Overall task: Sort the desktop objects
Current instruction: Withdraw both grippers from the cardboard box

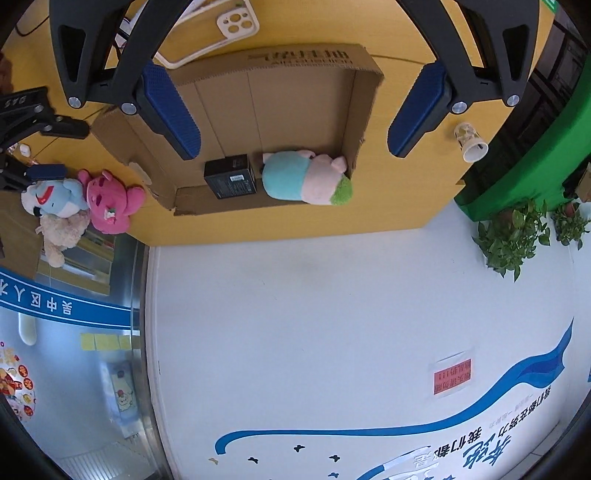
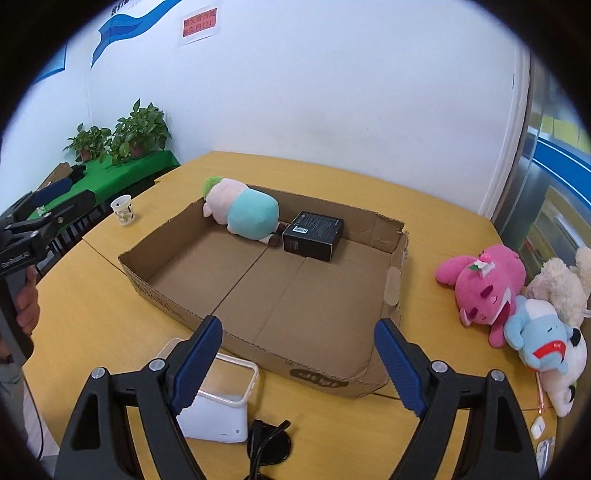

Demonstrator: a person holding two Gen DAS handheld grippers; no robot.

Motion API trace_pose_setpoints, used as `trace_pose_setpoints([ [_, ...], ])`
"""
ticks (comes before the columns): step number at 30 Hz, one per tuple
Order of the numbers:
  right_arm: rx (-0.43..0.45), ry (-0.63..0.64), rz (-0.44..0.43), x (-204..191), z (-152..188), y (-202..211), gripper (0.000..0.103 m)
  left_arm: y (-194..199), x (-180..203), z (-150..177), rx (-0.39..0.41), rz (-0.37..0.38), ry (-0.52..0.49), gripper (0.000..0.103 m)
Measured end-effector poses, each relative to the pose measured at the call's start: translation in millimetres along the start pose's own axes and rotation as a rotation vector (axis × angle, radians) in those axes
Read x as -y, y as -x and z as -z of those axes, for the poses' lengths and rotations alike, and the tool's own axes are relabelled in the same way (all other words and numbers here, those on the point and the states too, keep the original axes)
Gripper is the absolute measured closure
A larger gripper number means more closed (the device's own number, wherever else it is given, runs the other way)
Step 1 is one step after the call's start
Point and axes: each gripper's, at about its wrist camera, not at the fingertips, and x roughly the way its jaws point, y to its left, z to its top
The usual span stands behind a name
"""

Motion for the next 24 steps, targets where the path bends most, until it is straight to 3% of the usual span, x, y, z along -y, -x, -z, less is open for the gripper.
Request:
trace_pose_setpoints([
  [5,0.019,-0.028,-0.035,-21,10,-9,0.02,-5,-2,15,-0.033,-0.009,0.027,0.0],
  [7,0.039,-0.011,-0.018,-28,12,-8,0.034,-6,-5,19,-0.036,-0.006,0.045,0.006],
  [8,0.036,0.001,-0.004,-32,13,-8,0.068,-6,-6,21,-0.037,-0.016,0.057,0.019],
  [9,0.018,0.006,-0.001,-36,13,-11,0.097,-8,-9,23,-0.052,-0.013,0.07,0.064],
  [10,0.005,0.005,-0.01,-37,14,-13,0.097,-14,-11,25,-0.088,0.017,0.082,0.102],
  [12,-0.016,0.004,-0.026,-40,16,-16,0.096,-25,-19,31,-0.165,0.096,0.144,0.101],
  [13,-0.019,0.003,-0.033,-41,18,-15,0.092,-26,-20,33,-0.165,0.1,0.153,0.101],
  [14,-0.019,-0.004,-0.04,-42,19,-13,0.072,-25,-20,35,-0.155,0.086,0.151,0.099],
  [15,-0.012,-0.009,-0.036,-42,21,-12,0.039,-24,-19,36,-0.15,0.061,0.145,0.08],
  [16,0.001,-0.013,-0.024,-42,22,-9,0.023,-24,-18,38,-0.152,0.04,0.139,0.038],
  [17,0.019,-0.017,-0.012,-42,23,-6,0.015,-23,-17,39,-0.149,0.019,0.132,0.014],
  [18,0.033,-0.016,-0.005,-42,24,-3,0.015,-18,-15,40,-0.114,-0.005,0.126,0.001],
  [20,0.021,-0.022,-0.008,-41,25,-6,0.015,-13,-11,42,-0.069,-0.024,0.096,0.0],
  [24,0.0,-0.046,-0.029,-37,31,-11,0.015,-14,1,47,-0.085,-0.016,0.049,0.0],
])
